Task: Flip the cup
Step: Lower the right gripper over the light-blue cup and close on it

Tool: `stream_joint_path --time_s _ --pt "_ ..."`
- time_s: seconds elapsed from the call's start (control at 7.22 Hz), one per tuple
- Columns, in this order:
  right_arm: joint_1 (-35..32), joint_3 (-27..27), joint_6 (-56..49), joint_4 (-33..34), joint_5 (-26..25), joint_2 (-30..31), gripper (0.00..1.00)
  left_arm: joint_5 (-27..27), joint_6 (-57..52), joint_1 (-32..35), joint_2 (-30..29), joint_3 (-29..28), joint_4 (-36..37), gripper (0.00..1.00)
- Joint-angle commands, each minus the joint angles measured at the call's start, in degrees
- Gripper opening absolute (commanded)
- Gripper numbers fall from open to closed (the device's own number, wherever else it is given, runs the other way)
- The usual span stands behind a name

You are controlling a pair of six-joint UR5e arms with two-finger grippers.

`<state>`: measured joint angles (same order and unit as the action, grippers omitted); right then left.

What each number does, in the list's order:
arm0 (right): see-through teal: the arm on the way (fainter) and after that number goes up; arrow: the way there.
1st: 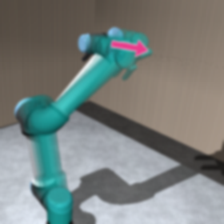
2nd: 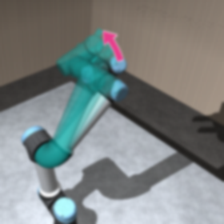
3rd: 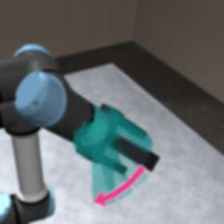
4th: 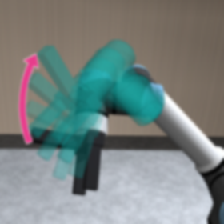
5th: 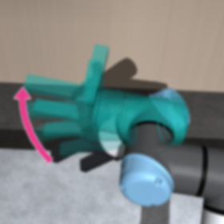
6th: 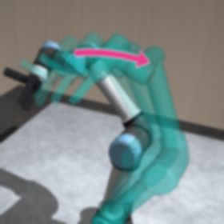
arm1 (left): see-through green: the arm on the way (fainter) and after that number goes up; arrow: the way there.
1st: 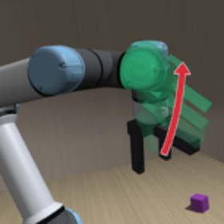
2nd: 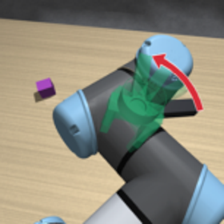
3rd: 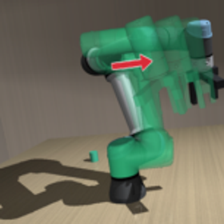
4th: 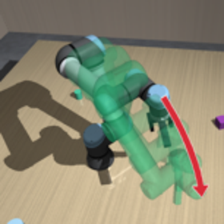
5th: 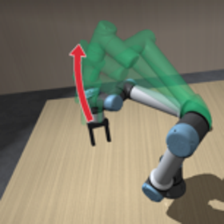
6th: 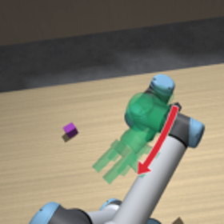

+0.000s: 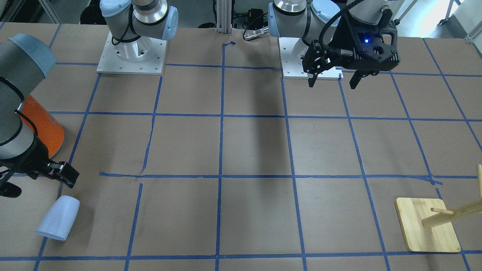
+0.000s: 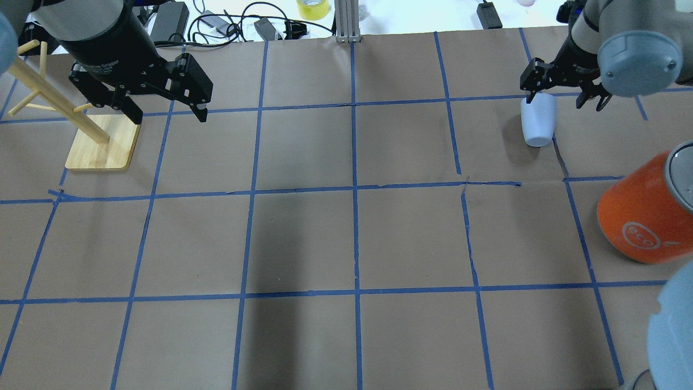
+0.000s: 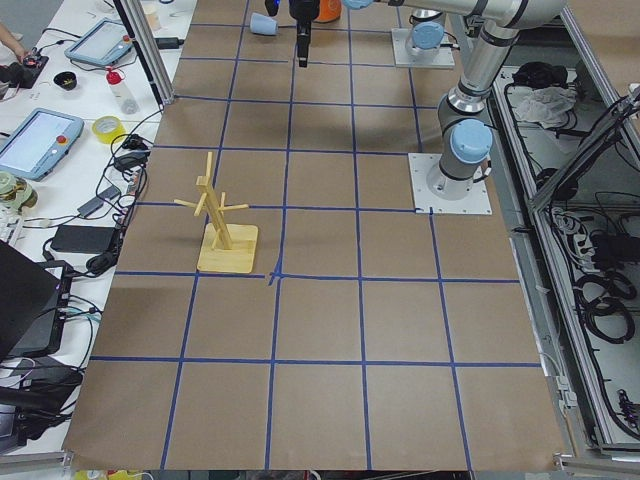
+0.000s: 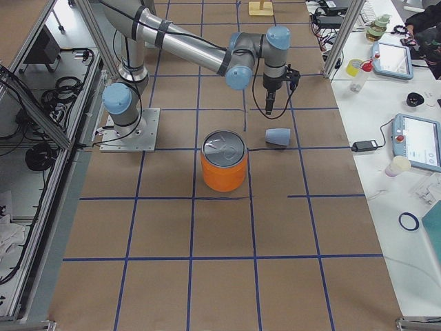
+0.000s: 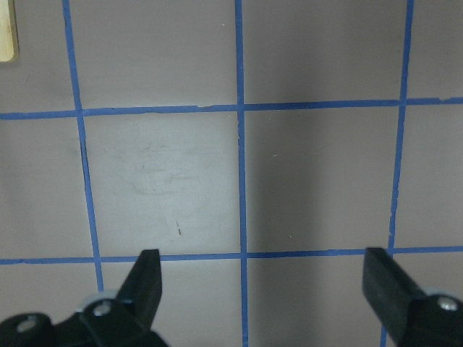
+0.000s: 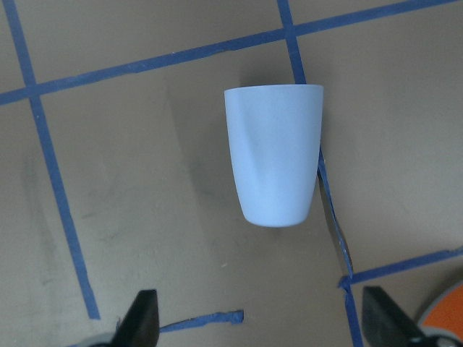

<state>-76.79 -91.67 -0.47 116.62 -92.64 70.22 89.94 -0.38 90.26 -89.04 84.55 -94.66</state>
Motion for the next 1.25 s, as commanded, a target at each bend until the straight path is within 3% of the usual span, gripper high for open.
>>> stream_joint_path --time_s 0.0,0.42,1.11 --pt "0.23 -0.09 0.03 5.80 -0.09 -4.99 1.00 0.06 -0.06 0.00 0.01 0.00 0.00 1.00" --pt "0.50 0.00 -0.58 11.07 -1.31 -9.90 1.00 0.06 -0.06 0.00 0.09 0.00 0.00 1.00" --pt "1.02 1.23 -0.67 13.89 -1.23 -12.99 1.00 0.06 -0.06 0.00 0.09 0.00 0.00 1.00"
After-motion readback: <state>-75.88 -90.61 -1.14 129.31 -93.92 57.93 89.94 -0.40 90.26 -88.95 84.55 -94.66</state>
